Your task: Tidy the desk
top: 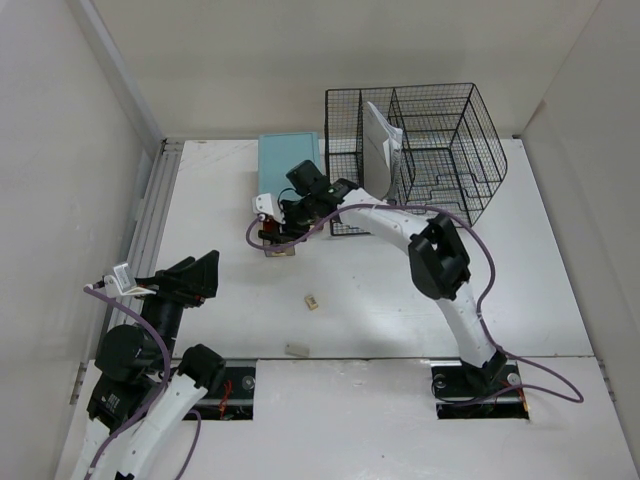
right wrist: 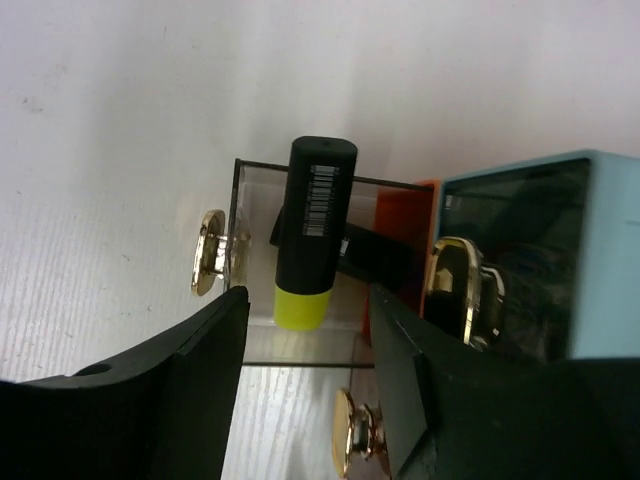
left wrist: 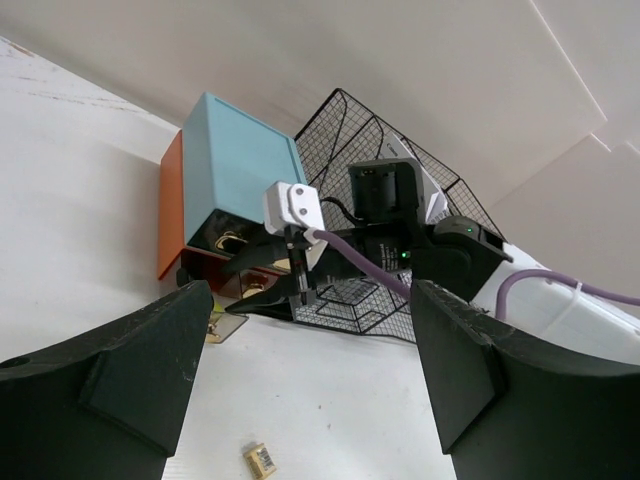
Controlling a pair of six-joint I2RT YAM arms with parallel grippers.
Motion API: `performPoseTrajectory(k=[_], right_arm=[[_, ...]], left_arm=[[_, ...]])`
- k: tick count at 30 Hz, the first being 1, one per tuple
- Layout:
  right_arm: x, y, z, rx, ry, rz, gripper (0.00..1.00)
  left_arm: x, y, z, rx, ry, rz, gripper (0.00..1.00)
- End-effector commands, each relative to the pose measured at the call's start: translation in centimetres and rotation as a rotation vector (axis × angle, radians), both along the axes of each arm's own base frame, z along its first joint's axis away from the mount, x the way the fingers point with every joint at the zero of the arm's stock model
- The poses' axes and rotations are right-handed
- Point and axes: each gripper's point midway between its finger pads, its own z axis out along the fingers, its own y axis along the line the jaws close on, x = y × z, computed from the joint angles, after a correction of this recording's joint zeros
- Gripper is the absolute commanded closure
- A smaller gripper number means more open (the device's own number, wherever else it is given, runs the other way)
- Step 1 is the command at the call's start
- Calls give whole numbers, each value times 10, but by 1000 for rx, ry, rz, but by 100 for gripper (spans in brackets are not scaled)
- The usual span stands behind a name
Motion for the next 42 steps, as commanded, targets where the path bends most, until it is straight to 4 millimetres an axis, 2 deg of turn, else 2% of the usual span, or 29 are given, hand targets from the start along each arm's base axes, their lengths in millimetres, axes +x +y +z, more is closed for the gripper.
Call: performPoseTrajectory(k=[1, 3, 5, 7, 8, 10, 11, 14, 15, 16, 17, 18, 19, 20, 21, 22, 23, 24, 25, 26, 27, 28, 33, 34, 36, 37, 38, 42], right_arm=[[1, 7, 54, 81, -88, -16, 43], [-3, 9, 68, 105, -108, -21, 45], [-4, 8, 89, 139, -128, -28, 53], [-9, 11, 91, 147, -115, -32, 74], [-10, 10, 98, 157, -116, -37, 90], [-20, 13, 97, 170, -82, 0, 100], [-27, 16, 100, 177, -63, 13, 100], [-34, 30, 76, 138, -6, -2, 100], [-39, 35, 81, 147, -2, 2, 100], [-39, 40, 66, 118, 7, -20, 100], [-47, 50, 63, 116, 5, -19, 100], [-47, 56, 61, 118, 12, -49, 100], [-43, 59, 50, 96, -2, -87, 100], [-48, 66, 52, 103, -15, -95, 100], [-40, 71, 53, 126, -33, -130, 100], [-41, 76, 48, 126, -22, -157, 100], [-35, 76, 53, 136, -39, -190, 100], [-30, 79, 50, 140, -42, -215, 100], [-25, 81, 55, 152, -48, -234, 100], [-22, 83, 50, 147, -42, -252, 100], [-18, 82, 54, 150, -60, -271, 100], [-16, 82, 46, 137, -51, -285, 100], [-7, 85, 47, 150, -72, -320, 100], [-6, 84, 40, 138, -73, -327, 100], [1, 86, 46, 152, -86, -353, 100], [2, 86, 40, 139, -78, -366, 100], [5, 86, 44, 144, -90, -378, 100], [8, 84, 34, 120, -94, -394, 100]], left_arm=[[-16, 12, 18, -56, -102, 7, 22], [-16, 12, 18, -56, -102, 7, 22], [-16, 12, 18, -56, -102, 7, 22], [-16, 12, 18, -56, -102, 7, 22], [-16, 12, 18, -56, -102, 7, 22], [-16, 12, 18, -56, -102, 7, 22], [-16, 12, 18, -56, -102, 7, 22], [-16, 12, 18, -56, -102, 7, 22], [-16, 12, 18, -56, -102, 7, 22], [-16, 12, 18, -56, -102, 7, 22], [-16, 12, 18, -56, -102, 7, 22], [-16, 12, 18, -56, -102, 7, 22], [-16, 12, 19, -65, -101, 5, 22], [-16, 12, 19, -65, -101, 5, 22], [-16, 12, 19, -65, -101, 5, 22], [-16, 12, 19, -65, -101, 5, 22], [-18, 13, 20, -70, -109, 5, 22], [-18, 13, 20, -70, -109, 5, 22], [-18, 13, 20, -70, -109, 5, 22], [-18, 13, 20, -70, -109, 5, 22], [-18, 13, 20, -70, -109, 5, 22], [-18, 13, 20, -70, -109, 5, 22], [-18, 13, 20, -70, -109, 5, 22], [-18, 13, 20, -70, -109, 5, 22], [-18, 13, 20, -70, -109, 5, 22], [-18, 13, 20, -70, -109, 5, 22], [-18, 13, 20, -70, -109, 5, 22], [-18, 13, 20, -70, -109, 5, 22]])
